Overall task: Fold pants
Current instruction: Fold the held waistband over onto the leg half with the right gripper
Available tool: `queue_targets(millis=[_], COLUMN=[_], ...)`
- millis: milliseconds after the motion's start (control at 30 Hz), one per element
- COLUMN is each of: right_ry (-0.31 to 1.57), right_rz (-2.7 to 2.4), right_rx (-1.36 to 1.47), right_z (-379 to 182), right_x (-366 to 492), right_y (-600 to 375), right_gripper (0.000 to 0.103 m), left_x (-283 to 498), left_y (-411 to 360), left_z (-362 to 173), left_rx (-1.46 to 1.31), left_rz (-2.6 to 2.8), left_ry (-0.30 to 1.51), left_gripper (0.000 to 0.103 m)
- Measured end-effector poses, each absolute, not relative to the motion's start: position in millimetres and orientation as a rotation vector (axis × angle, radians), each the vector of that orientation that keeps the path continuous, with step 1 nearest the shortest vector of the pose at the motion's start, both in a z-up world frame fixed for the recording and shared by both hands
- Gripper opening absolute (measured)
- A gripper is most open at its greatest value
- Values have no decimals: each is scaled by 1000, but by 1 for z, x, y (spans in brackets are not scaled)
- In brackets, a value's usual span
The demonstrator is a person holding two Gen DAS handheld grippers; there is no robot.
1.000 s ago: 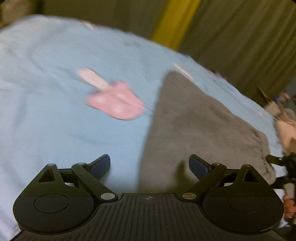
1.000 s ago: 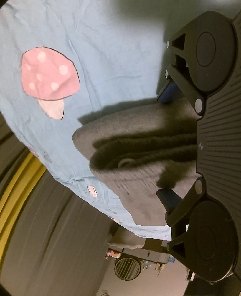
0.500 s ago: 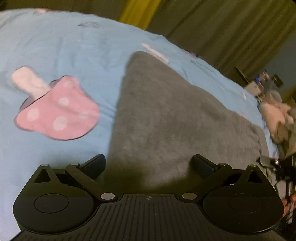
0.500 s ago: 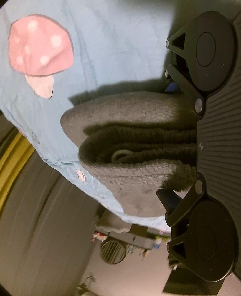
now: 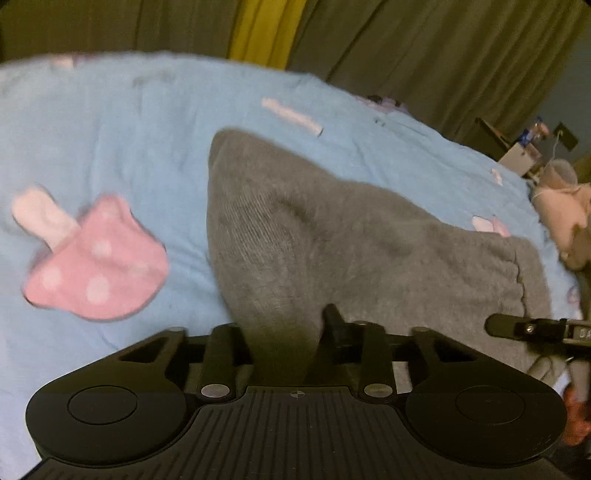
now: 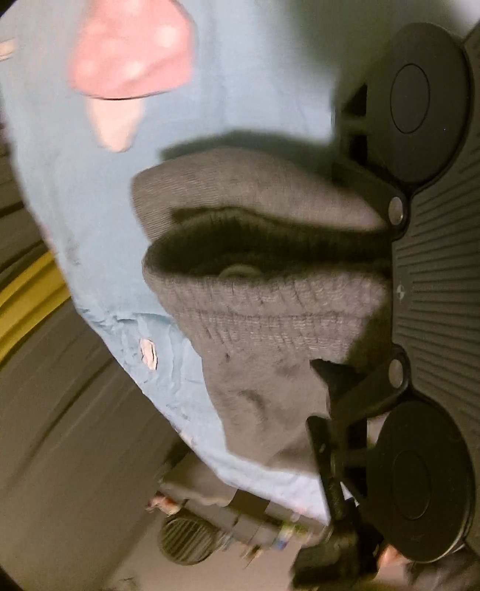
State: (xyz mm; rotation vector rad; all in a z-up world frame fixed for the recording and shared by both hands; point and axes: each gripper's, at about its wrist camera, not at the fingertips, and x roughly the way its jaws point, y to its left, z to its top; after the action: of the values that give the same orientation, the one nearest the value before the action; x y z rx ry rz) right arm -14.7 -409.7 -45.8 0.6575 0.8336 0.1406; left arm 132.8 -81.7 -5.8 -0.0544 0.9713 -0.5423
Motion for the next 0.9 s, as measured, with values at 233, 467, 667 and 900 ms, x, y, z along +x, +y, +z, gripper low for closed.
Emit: queue_targets(millis=[233,467,667,900], right_ry=[670,608,575,472], right_rz=[205,54,-128,12], right_rx=[642,602,561,395], right_z=[11,49,51,48], right_x=[-13,20,2,-22], right_y=[-400,-426,-455,-391], right_gripper=[58,94,99,99], left_x=[133,168,132,86], left_y=[-102,-115,-103,-105], left_z=[40,75,55,22], left_rx=[-79,-24,71,12], left_rz=[-582,-362,-329,-428], left_ry=[836,768,733,783], left_gripper=[17,86,96,96])
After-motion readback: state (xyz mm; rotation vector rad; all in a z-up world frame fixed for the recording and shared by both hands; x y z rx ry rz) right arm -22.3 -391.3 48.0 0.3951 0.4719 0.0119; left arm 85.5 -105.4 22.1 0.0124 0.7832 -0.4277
